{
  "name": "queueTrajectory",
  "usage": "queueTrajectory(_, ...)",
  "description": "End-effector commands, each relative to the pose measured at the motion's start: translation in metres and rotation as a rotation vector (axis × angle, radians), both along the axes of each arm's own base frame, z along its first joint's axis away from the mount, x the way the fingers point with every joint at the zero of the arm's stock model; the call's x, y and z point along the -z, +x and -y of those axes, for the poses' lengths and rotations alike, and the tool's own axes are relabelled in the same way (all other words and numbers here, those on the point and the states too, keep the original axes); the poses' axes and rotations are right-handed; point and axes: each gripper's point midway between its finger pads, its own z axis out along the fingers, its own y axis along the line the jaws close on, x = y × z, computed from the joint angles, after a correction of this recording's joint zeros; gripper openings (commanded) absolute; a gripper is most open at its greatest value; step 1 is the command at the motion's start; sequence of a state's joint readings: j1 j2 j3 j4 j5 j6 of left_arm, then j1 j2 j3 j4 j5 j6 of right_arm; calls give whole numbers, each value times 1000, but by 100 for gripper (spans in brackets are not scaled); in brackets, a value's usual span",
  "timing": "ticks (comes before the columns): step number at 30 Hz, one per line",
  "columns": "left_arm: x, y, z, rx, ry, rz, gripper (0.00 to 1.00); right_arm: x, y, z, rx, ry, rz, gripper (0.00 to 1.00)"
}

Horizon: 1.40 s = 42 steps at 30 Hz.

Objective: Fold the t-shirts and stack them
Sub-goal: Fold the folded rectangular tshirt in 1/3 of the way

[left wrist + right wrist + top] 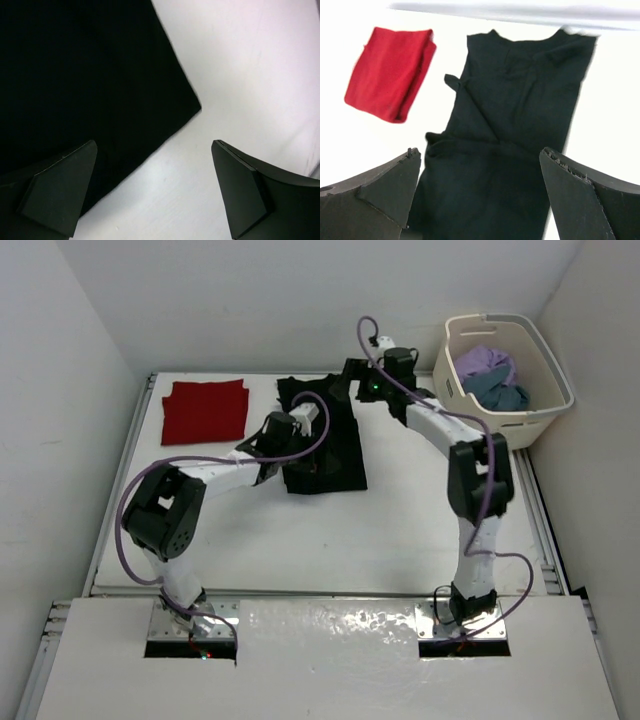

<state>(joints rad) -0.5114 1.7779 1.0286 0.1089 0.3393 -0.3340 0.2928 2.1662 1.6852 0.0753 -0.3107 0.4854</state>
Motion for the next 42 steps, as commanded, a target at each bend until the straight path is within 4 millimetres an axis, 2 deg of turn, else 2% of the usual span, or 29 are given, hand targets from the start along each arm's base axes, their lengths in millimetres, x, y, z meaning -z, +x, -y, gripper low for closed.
queueTrajectory(1,-40,34,-16,-131,45,87,100,-74,-17,38,95,-32,142,99)
queueTrajectory(2,-40,43,-22,-150,39,77,100,-53,-32,46,103,-54,103,99)
queueTrajectory(3,-41,52,-23,-163,28,79,100,-72,-43,54,109,-62,141,99)
queueTrajectory(4,-41,58,-25,-173,21,81,100,-71,-51,57,113,-70,141,99)
queueTrajectory(5,-38,65,-30,-170,13,80,100,-54,-65,63,119,-93,106,99)
queueTrajectory(6,-44,74,-28,-169,-1,99,100,-52,-71,68,132,-100,99,99)
queueTrajectory(7,-34,78,-28,-141,2,83,100,-50,-83,73,142,-109,89,99)
queueTrajectory(8,-31,84,-27,-137,10,85,100,-50,-88,75,141,-112,88,99)
queueTrajectory(9,-39,91,-21,-112,-1,107,100,-49,-92,75,136,-116,82,99)
queueTrajectory(10,-29,94,-21,-93,20,100,100,-48,-99,76,128,-117,71,99)
queueTrajectory(13,-29,102,-15,-54,28,125,100,-42,-109,72,88,-114,45,99)
queueTrajectory(17,-27,113,-20,-56,75,158,100,-29,-119,76,92,-129,2,99)
queueTrajectory(18,-15,112,-25,-59,105,120,100,-27,-121,77,92,-130,-3,99)
queueTrajectory(20,-12,125,-32,-83,127,124,100,-24,-125,77,90,-130,-16,99)
queueTrajectory(21,2,127,-34,-84,139,91,100,-23,-127,76,84,-130,-20,99)
queueTrajectory(24,6,144,-40,-97,132,89,100,-18,-134,75,67,-125,-35,99)
queueTrajectory(25,19,146,-43,-99,144,67,100,-16,-136,75,58,-125,-40,99)
queueTrajectory(26,15,154,-42,-100,143,80,100,-10,-142,76,54,-135,-70,99)
queueTrajectory(27,28,154,-42,-96,157,51,100,-6,-146,77,52,-141,-80,99)
queueTrajectory(31,33,156,-33,-61,128,34,100,-7,-154,79,54,-141,-79,99)
queueTrajectory(33,17,159,-30,-56,114,45,100,-12,-158,79,41,-142,-68,99)
queueTrajectory(35,-9,164,-28,-59,103,93,100,-13,-162,80,32,-152,-64,99)
queueTrajectory(36,-38,166,-29,-68,87,145,100,-15,-165,80,26,-153,-59,99)
queueTrajectory(37,-52,166,-29,-80,85,169,100,-15,-167,80,20,-154,-57,99)
queueTrajectory(38,-80,163,-31,-92,72,208,100,-14,-170,80,13,-157,-61,99)
queueTrajectory(39,-94,159,-28,-105,59,219,100,-11,-174,82,15,-163,-75,99)
queueTrajectory(40,-92,151,-32,-129,75,206,100,-7,-178,81,12,-168,-88,99)
queueTrajectory(41,-116,140,-34,-141,64,234,100,-5,-180,81,13,-173,-96,99)
queueTrajectory(42,-121,130,-30,-159,46,225,100,3,-186,80,9,-179,-114,99)
